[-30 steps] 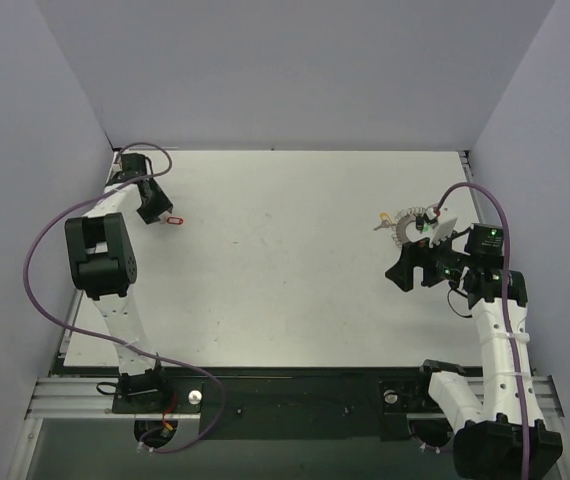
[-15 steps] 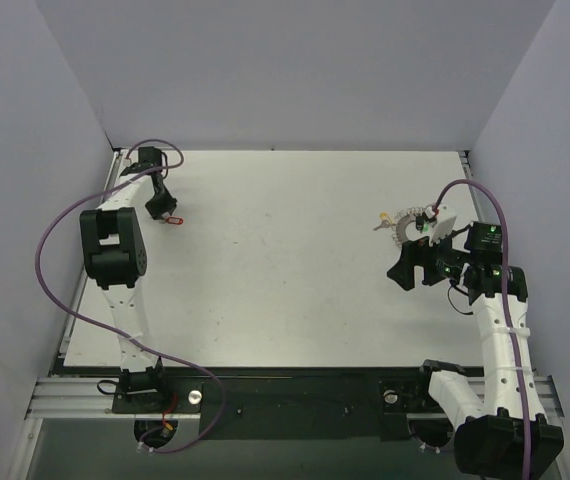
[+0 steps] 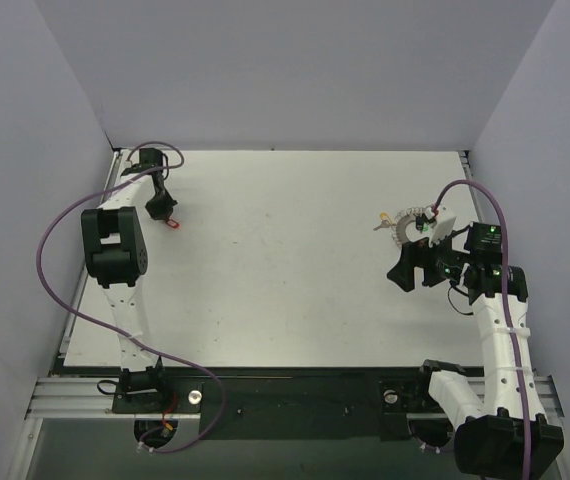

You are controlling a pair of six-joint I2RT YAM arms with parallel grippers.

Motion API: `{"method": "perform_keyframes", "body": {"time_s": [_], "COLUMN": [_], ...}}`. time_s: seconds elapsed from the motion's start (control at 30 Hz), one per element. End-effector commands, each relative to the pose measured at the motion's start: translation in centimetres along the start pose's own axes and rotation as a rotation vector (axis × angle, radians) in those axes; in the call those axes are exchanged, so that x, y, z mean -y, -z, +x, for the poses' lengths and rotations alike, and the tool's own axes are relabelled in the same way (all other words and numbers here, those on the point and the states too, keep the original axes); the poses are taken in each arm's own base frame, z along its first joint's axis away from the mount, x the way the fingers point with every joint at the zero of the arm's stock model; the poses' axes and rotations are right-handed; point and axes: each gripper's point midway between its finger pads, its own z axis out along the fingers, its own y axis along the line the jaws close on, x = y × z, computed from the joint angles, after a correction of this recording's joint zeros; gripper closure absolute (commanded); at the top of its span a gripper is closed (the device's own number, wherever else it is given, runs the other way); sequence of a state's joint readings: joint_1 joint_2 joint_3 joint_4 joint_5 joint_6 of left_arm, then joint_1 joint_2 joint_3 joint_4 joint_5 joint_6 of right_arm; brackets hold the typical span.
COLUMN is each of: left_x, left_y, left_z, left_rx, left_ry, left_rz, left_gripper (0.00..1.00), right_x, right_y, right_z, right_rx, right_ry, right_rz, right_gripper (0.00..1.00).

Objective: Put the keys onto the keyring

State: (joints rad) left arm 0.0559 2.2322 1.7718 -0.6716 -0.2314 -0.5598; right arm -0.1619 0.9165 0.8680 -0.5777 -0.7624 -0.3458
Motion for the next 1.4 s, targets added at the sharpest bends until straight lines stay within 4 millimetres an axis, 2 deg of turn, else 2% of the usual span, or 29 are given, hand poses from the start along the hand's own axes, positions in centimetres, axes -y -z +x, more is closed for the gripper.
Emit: {"method": "perform_keyframes", "body": {"time_s": [0.0, 0.03, 0.07, 0.1, 0.13, 0.17, 0.2, 0.23, 0.27, 0.3, 0.33, 0.37, 0.4, 0.43, 0.47, 0.53, 0.57, 0.63, 0.67, 0.7, 0.73, 0.77, 0.8, 0.83, 0.87, 0.9, 1.03, 1.2, 1.37], "left_x": [0.8, 1.5, 1.4, 2.6, 2.6, 4.1, 4.6, 5.5, 7.5, 8.5, 10.1, 10.8, 12.9, 13.5, 15.6, 18.0, 18.8, 21.2, 22.0, 22.7, 23.5, 23.9, 24.3, 24.7, 24.8, 24.9, 25.6, 26.7, 27.7], "left_y": [3.8, 5.4, 5.5, 7.7, 7.7, 10.3, 10.4, 12.4, 13.3, 15.4, 16.5, 18.0, 19.7, 20.9, 22.9, 25.8, 26.6, 29.7, 30.7, 31.5, 32.3, 32.9, 32.1, 33.2, 32.3, 32.9, 32.8, 31.8, 30.3], "left_z": [-3.4, -4.3, -3.4, -4.5, -3.1, -3.6, -1.9, -1.6, 1.1, 1.7, 4.4, 5.7, 8.4, 9.9, 13.0, 17.9, 20.2, 26.8, 28.4, 31.3, 32.8, 35.8, 37.3, 39.0, 40.4, 41.9, 45.9, 48.1, 48.0], "left_rx": [0.101, 0.135, 0.121, 0.173, 0.152, 0.196, 0.180, 0.194, 0.170, 0.192, 0.179, 0.187, 0.187, 0.190, 0.180, 0.162, 0.139, 0.114, 0.117, 0.090, 0.094, 0.060, 0.044, 0.039, 0.016, -0.002, -0.058, -0.090, -0.063], "left_ry": [-0.049, -0.052, -0.097, -0.108, -0.149, -0.171, -0.211, -0.230, -0.299, -0.326, -0.387, -0.421, -0.488, -0.515, -0.571, -0.644, -0.668, -0.764, -0.785, -0.813, -0.822, -0.860, -0.875, -0.894, -0.911, -0.915, -0.931, -0.927, -0.901], "left_rz": [0.069, 0.118, 0.140, 0.223, 0.246, 0.351, 0.367, 0.438, 0.481, 0.540, 0.583, 0.623, 0.680, 0.711, 0.780, 0.865, 0.897, 0.993, 1.023, 1.048, 1.079, 1.102, 1.085, 1.102, 1.085, 1.101, 1.130, 1.140, 1.105], "left_gripper": [0.98, 0.99, 1.00, 1.00, 1.00, 1.00, 1.00, 1.00, 1.00, 1.00, 1.00, 1.00, 1.00, 1.00, 1.00, 1.00, 1.00, 1.00, 1.00, 1.00, 1.00, 1.00, 1.00, 1.00, 1.00, 1.00, 1.00, 1.00, 0.97], "right_x": [-0.2, -0.2, -0.2, -0.1, -0.1, 0.0, 0.1, 0.3, 0.3, 0.6, 0.6, 0.9, 1.0, 1.1, 1.3, 1.8, 1.9, 2.2, 2.6, 2.6, 2.9, 2.9, 3.3, 3.4, 3.7, 3.8, 4.2, 4.4, 4.4], "right_y": [0.5, 0.5, 0.5, 0.4, 0.5, 0.5, 0.5, 0.5, 0.5, 0.6, 0.6, 0.8, 0.8, 1.0, 1.1, 1.5, 1.6, 1.9, 2.1, 2.1, 2.3, 2.3, 2.5, 2.5, 2.6, 2.7, 2.9, 2.9, 2.9], "right_z": [-1.0, -1.0, -1.0, -0.9, -0.8, -0.8, -0.7, -0.6, -0.5, -0.5, -0.4, -0.5, -0.4, -0.5, -0.4, -0.5, -0.5, -0.4, -0.4, -0.4, -0.4, -0.4, -0.3, -0.4, -0.3, -0.3, -0.2, -0.2, -0.1], "right_rx": [0.013, 0.013, 0.013, 0.011, 0.009, 0.007, 0.005, 0.002, 0.000, 0.003, 0.000, 0.008, 0.010, 0.020, 0.024, 0.043, 0.049, 0.063, 0.068, 0.075, 0.081, 0.086, 0.091, 0.097, 0.099, 0.101, 0.116, 0.124, 0.130], "right_ry": [0.032, 0.033, 0.033, 0.034, 0.036, 0.041, 0.041, 0.045, 0.047, 0.048, 0.042, 0.036, 0.031, 0.021, 0.012, -0.016, -0.028, -0.051, -0.064, -0.070, -0.082, -0.092, -0.105, -0.112, -0.125, -0.130, -0.151, -0.165, -0.171], "right_rz": [-0.004, -0.002, 0.000, 0.001, 0.003, 0.008, 0.014, 0.021, 0.025, 0.036, 0.035, 0.044, 0.045, 0.046, 0.050, 0.064, 0.065, 0.075, 0.087, 0.084, 0.094, 0.091, 0.103, 0.107, 0.114, 0.119, 0.127, 0.133, 0.128], "right_gripper": [0.17, 0.17, 0.17, 0.17, 0.17, 0.17, 0.17, 0.17, 0.17, 0.17, 0.17, 0.17, 0.17, 0.17, 0.17, 0.17, 0.17, 0.17, 0.17, 0.17, 0.17, 0.17, 0.17, 0.17, 0.17, 0.17, 0.17, 0.17, 0.17]}}
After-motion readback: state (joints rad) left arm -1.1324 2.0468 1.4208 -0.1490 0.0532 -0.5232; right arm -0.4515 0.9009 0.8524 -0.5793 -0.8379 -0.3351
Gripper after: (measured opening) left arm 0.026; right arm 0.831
